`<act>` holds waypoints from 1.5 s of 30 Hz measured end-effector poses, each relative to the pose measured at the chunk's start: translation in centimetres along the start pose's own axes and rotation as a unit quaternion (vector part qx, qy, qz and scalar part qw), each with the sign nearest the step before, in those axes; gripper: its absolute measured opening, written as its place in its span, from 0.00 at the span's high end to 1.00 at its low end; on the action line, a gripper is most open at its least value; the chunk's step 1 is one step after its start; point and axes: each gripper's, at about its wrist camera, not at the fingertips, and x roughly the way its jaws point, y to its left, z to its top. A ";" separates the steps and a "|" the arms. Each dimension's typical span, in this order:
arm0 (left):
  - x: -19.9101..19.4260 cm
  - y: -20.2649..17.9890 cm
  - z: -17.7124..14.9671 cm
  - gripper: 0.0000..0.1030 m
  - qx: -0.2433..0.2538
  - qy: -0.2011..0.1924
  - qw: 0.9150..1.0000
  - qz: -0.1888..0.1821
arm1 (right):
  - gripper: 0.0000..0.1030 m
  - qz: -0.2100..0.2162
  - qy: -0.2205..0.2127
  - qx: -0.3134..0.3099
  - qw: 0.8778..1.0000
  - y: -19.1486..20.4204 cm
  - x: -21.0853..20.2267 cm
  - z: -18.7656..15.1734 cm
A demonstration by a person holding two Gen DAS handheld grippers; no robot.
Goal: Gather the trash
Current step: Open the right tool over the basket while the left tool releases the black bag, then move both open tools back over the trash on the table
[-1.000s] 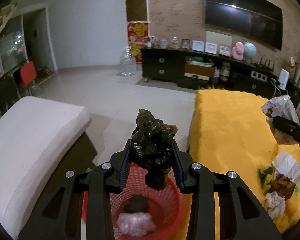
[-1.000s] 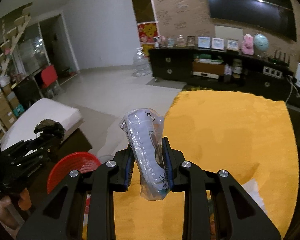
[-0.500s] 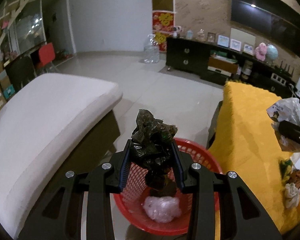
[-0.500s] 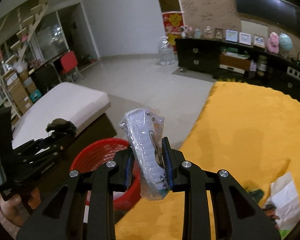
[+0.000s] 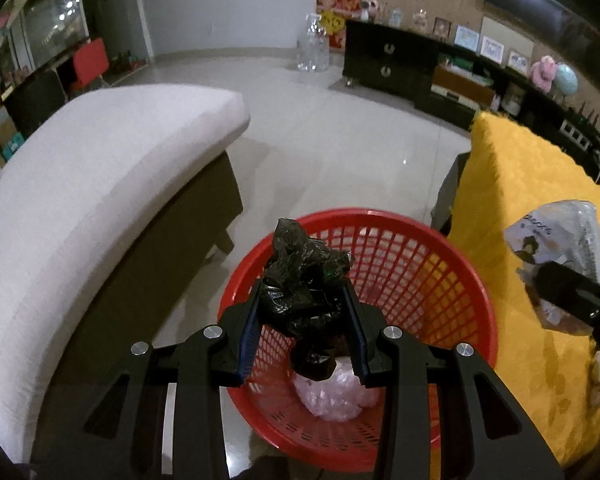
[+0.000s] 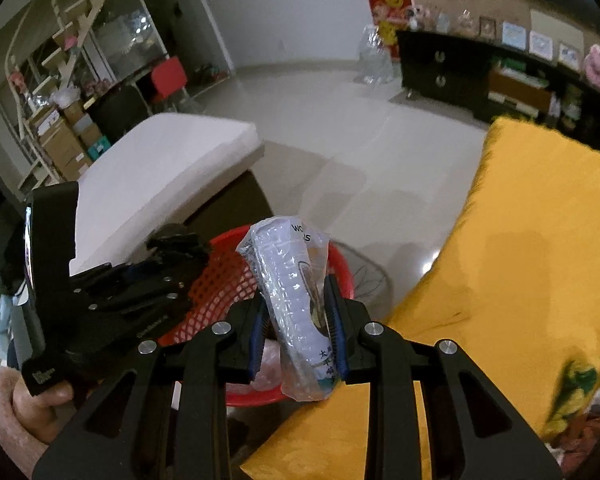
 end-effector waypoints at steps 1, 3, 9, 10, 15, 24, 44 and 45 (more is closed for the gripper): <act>0.3 0.0 -0.1 0.66 0.000 0.006 1.000 0.001 | 0.74 0.004 0.005 0.002 1.000 0.1 0.4 0.0; 0.8 -0.1 -0.3 0.65 0.003 0.013 1.000 0.005 | 0.73 0.011 0.016 0.008 1.000 0.1 1.3 0.1; 1.5 0.1 -0.4 0.64 -0.002 0.025 1.000 0.004 | 0.62 0.023 0.032 0.021 0.999 0.3 2.8 -0.2; 1.5 0.2 -0.4 0.64 -0.004 0.026 1.000 0.003 | 0.60 0.023 0.032 0.022 0.999 0.4 2.9 -0.2; 1.5 0.4 -0.5 0.58 -0.007 0.028 1.000 -0.004 | 0.51 0.021 0.029 0.027 0.999 0.0 2.7 -0.1; 0.1 0.7 0.1 0.30 -0.015 0.003 1.000 -0.015 | 0.47 0.005 0.001 0.041 0.999 -1.5 0.5 0.5; -5.0 -5.7 0.8 0.24 0.044 -0.081 0.993 -0.071 | 0.26 -0.161 -0.137 0.072 0.975 -9.0 -14.6 -1.9; -5.2 -6.3 0.7 0.24 0.049 -0.082 0.992 -0.076 | 0.26 -0.174 -0.140 0.077 0.972 -9.7 -15.5 -2.4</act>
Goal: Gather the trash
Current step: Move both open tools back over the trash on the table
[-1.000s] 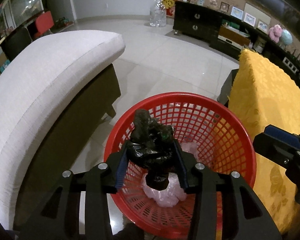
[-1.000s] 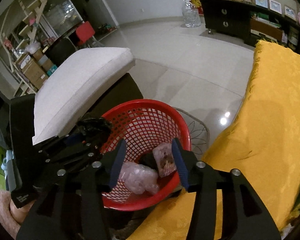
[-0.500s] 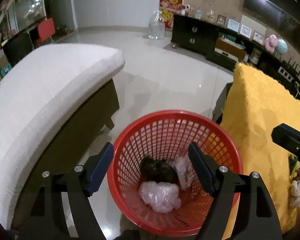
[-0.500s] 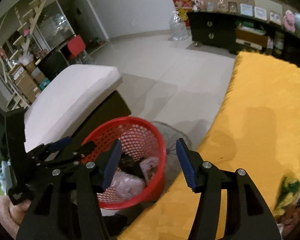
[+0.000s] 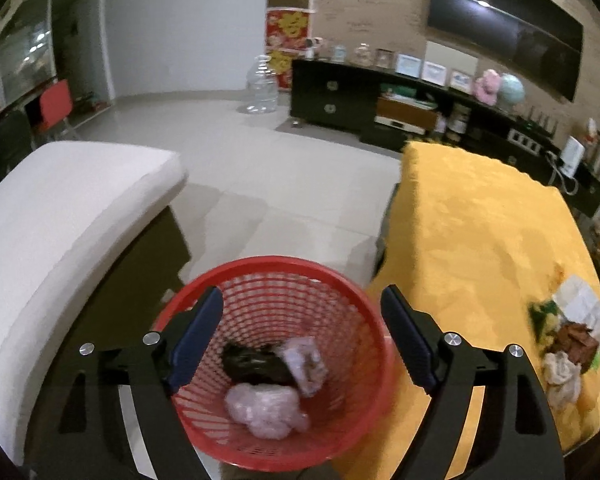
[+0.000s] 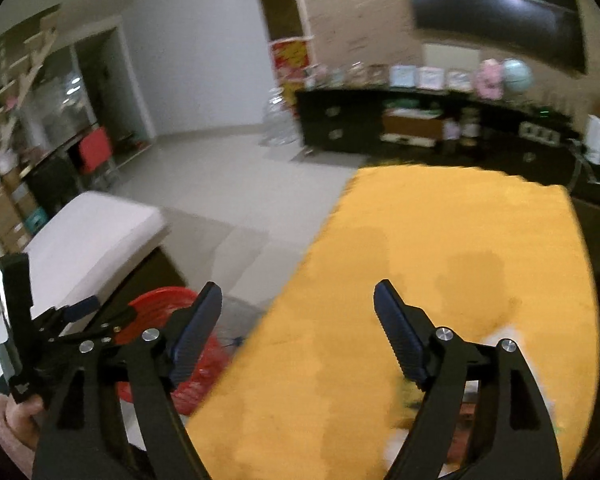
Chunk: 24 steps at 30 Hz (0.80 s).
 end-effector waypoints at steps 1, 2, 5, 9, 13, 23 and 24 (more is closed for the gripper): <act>-0.1 -0.5 0.0 0.24 0.004 0.000 1.000 -0.006 | 0.26 -0.018 -0.003 0.005 1.000 -1.3 -0.8 -0.3; -0.1 -0.9 -0.1 0.24 0.007 0.000 1.000 -0.010 | 0.26 -0.028 -0.004 0.008 1.000 -2.0 -1.2 -0.7; -0.3 -2.9 -0.4 0.24 0.020 0.001 0.999 -0.032 | 0.26 -0.060 -0.002 0.019 0.998 -4.6 -2.6 -2.2; -0.5 -5.8 -0.8 0.24 0.045 0.002 0.997 -0.055 | 0.26 -0.083 0.006 0.048 0.995 -7.4 -3.8 -4.2; -0.6 -9.7 -1.9 0.24 0.081 0.010 0.993 -0.086 | 0.26 -0.106 0.010 0.074 0.992 -9.5 -4.9 -5.9; -0.4 -18.2 -6.3 0.24 0.170 0.038 0.973 -0.153 | 0.26 -0.134 0.015 0.120 0.984 -12.7 -6.1 -8.7; -0.3 -18.8 -6.7 0.24 0.175 0.043 0.971 -0.160 | 0.26 -0.135 0.015 0.122 0.983 -13.0 -6.3 -8.9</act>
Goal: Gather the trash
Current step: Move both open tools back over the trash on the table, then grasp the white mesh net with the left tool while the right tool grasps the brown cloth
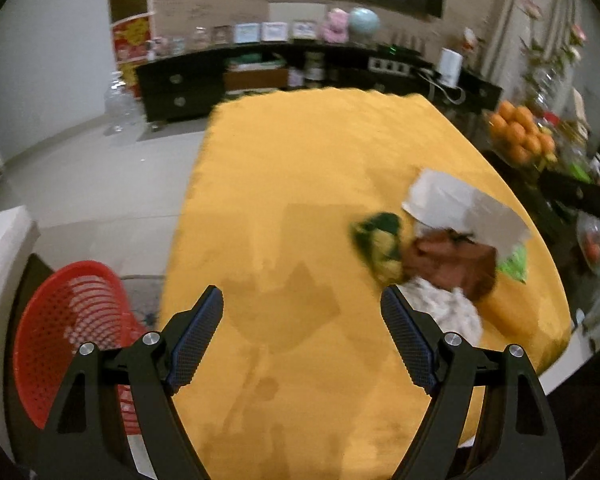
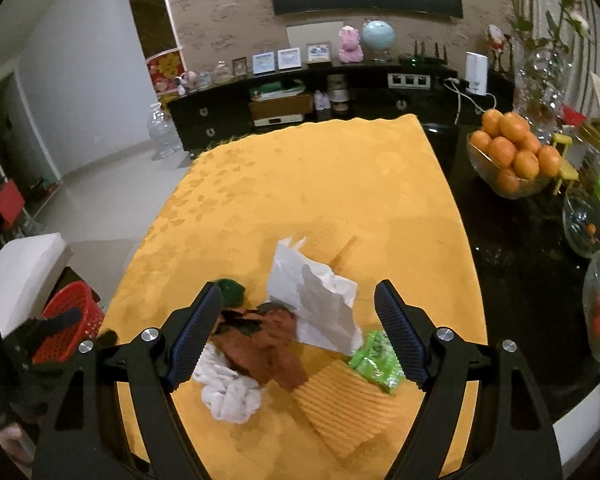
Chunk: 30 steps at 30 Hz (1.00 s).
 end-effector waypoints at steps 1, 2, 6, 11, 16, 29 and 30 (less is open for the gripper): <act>0.4 -0.3 0.3 0.24 0.001 0.005 1.000 -0.006 | 0.26 -0.001 0.000 0.004 1.000 -0.3 0.0 -0.1; 0.6 -0.8 0.2 0.24 0.002 0.009 1.000 -0.013 | 0.26 -0.001 0.001 0.008 1.000 -0.7 -0.2 -0.1; 1.9 -2.4 0.0 0.24 0.001 0.026 0.999 -0.046 | 0.26 0.000 0.002 0.019 1.000 -1.5 0.0 0.1; 3.1 -4.7 -0.4 0.24 0.007 0.041 0.995 -0.086 | 0.26 0.005 0.004 0.021 1.000 -1.8 0.0 0.1; 5.1 -7.1 -0.8 0.24 0.029 0.056 0.993 -0.101 | 0.26 0.008 0.006 0.018 1.000 -1.7 0.2 0.1; 5.6 -7.1 -1.1 0.68 0.034 0.061 0.990 -0.120 | 0.26 0.015 0.020 0.015 1.000 -1.3 1.2 0.0; 5.4 -6.8 -1.1 0.68 0.032 0.059 0.991 -0.118 | 0.26 0.017 0.021 0.016 1.000 -1.3 1.3 0.0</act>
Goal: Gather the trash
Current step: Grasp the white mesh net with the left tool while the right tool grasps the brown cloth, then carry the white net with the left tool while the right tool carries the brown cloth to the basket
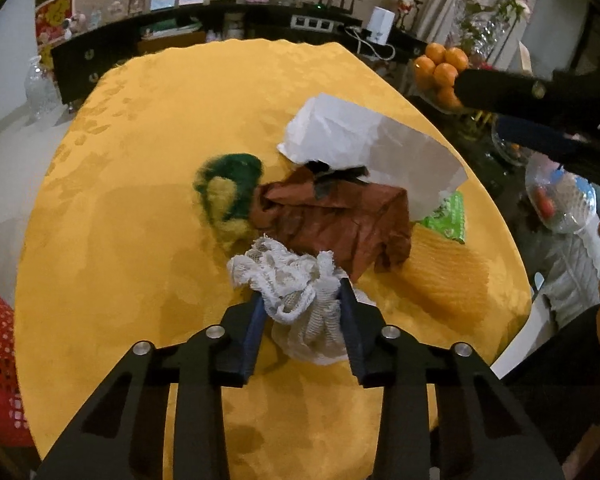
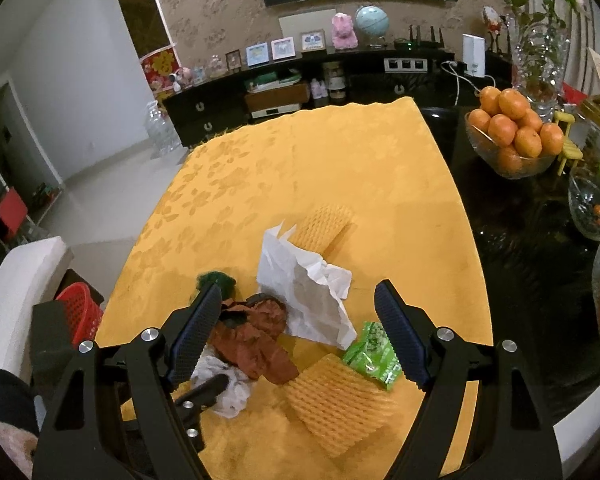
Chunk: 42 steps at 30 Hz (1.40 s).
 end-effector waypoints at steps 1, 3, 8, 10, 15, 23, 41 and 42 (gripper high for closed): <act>-0.4 0.4 0.0 0.68 -0.005 -0.002 1.000 0.002 | 0.26 0.003 0.003 0.001 1.000 0.0 0.2 0.0; -1.2 1.4 0.0 0.68 -0.017 -0.008 1.000 0.008 | 0.26 0.008 0.007 0.002 1.000 0.1 0.5 -0.1; -3.8 3.7 0.2 0.68 -0.036 -0.036 0.998 0.037 | 0.26 0.034 0.029 -0.006 0.999 1.0 2.0 -0.5; -5.2 4.6 0.4 0.68 -0.041 -0.053 0.996 0.059 | 0.26 0.038 0.040 -0.024 0.998 2.0 3.1 -1.0; -8.0 6.1 0.6 0.68 -0.042 -0.089 0.989 0.108 | 0.26 0.032 0.062 -0.096 0.993 5.2 5.6 -2.5; -10.1 9.0 0.4 0.68 -0.069 -0.104 0.983 0.133 | 0.26 0.007 0.105 -0.124 0.987 5.7 8.2 -4.1; -12.3 11.8 0.0 0.68 -0.104 -0.123 0.974 0.161 | 0.45 0.023 0.057 -0.102 0.993 5.8 5.0 -2.5; -12.6 11.9 0.1 0.68 -0.106 -0.127 0.972 0.165 | 0.45 0.026 0.048 -0.097 0.994 5.8 4.4 -2.2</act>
